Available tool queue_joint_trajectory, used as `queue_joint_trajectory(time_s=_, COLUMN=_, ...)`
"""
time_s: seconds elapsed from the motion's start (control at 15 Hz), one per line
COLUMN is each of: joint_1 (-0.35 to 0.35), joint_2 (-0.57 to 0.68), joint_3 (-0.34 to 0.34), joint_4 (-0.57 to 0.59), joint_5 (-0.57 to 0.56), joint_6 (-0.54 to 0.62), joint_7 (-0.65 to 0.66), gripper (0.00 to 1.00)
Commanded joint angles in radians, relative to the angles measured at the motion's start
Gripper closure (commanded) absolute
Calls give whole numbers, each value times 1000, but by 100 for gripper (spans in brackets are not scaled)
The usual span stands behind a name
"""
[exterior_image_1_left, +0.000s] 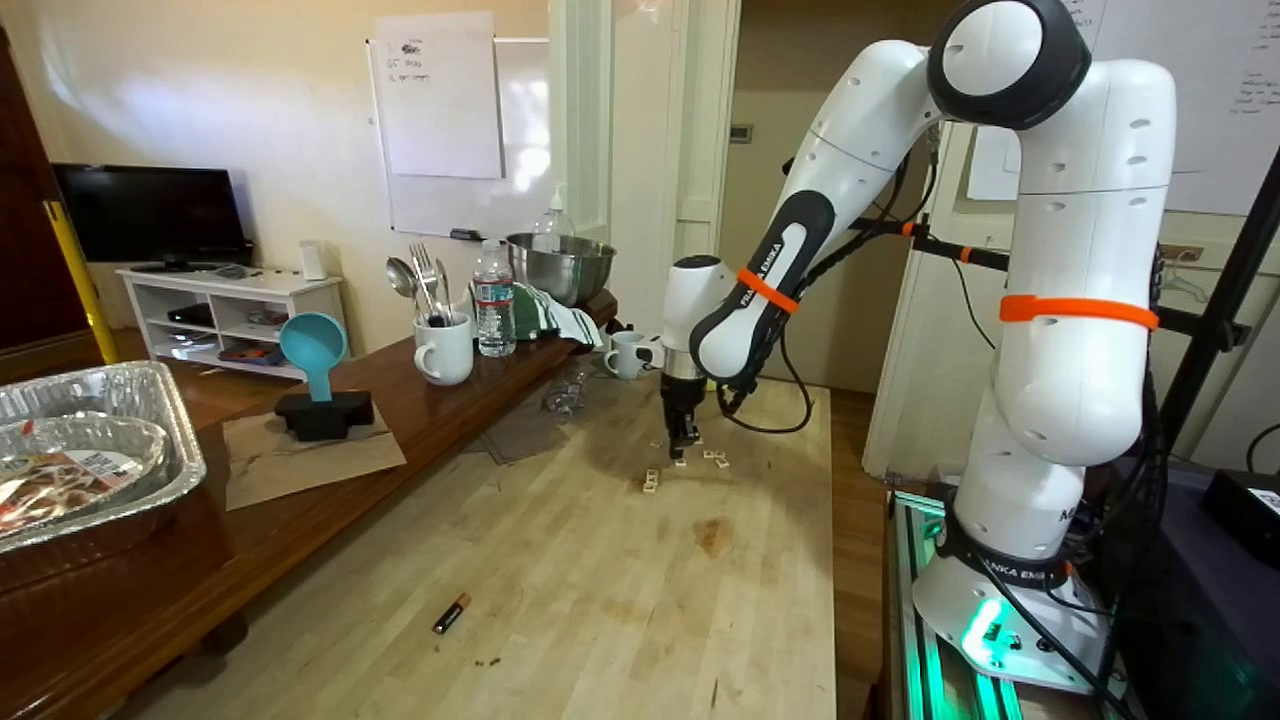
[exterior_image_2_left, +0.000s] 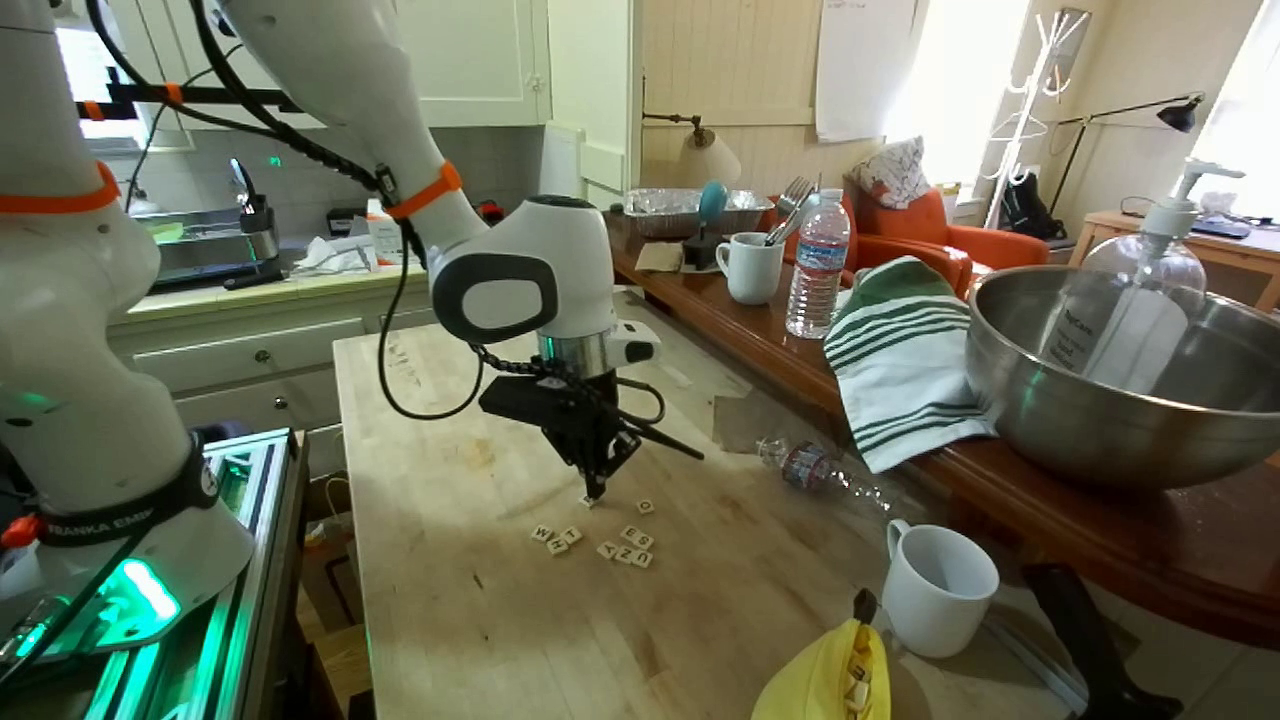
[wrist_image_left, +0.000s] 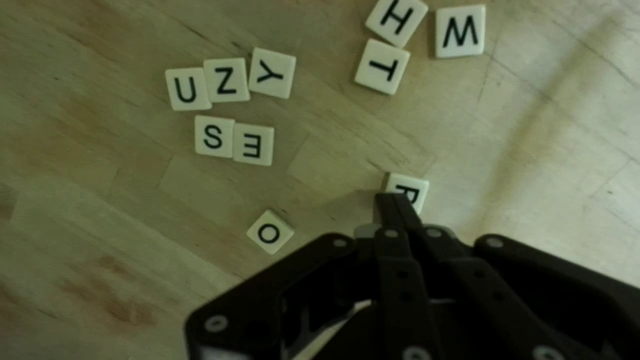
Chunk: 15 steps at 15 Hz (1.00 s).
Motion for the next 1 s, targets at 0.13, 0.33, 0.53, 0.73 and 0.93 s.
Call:
queue_joint_trajectory(time_s=0.13, joint_1=-16, joint_2=5, joint_3=7, joint_4=-23, joint_5=-10, joint_6=30, joint_7=-52, gripper=100)
queue_joint_trajectory(time_s=0.33, joint_1=-14, joint_2=10, joint_3=4, joint_4=-22, joint_5=-10, joint_6=22, joint_7=-46, gripper=100)
queue_joint_trajectory(time_s=0.53, joint_1=6, joint_2=29, joint_3=-22, joint_4=2, joint_5=-58, joint_6=0, joint_7=74, gripper=100)
queue_joint_trajectory(time_s=0.73, joint_1=16, joint_2=42, joint_3=-32, joint_4=9, joint_5=-85, joint_6=15, joint_7=198, gripper=100)
queue_joint_trajectory(time_s=0.93, joint_1=32, joint_2=51, joint_3=-35, joint_4=27, joint_5=-103, joint_6=-12, joint_7=365, gripper=100)
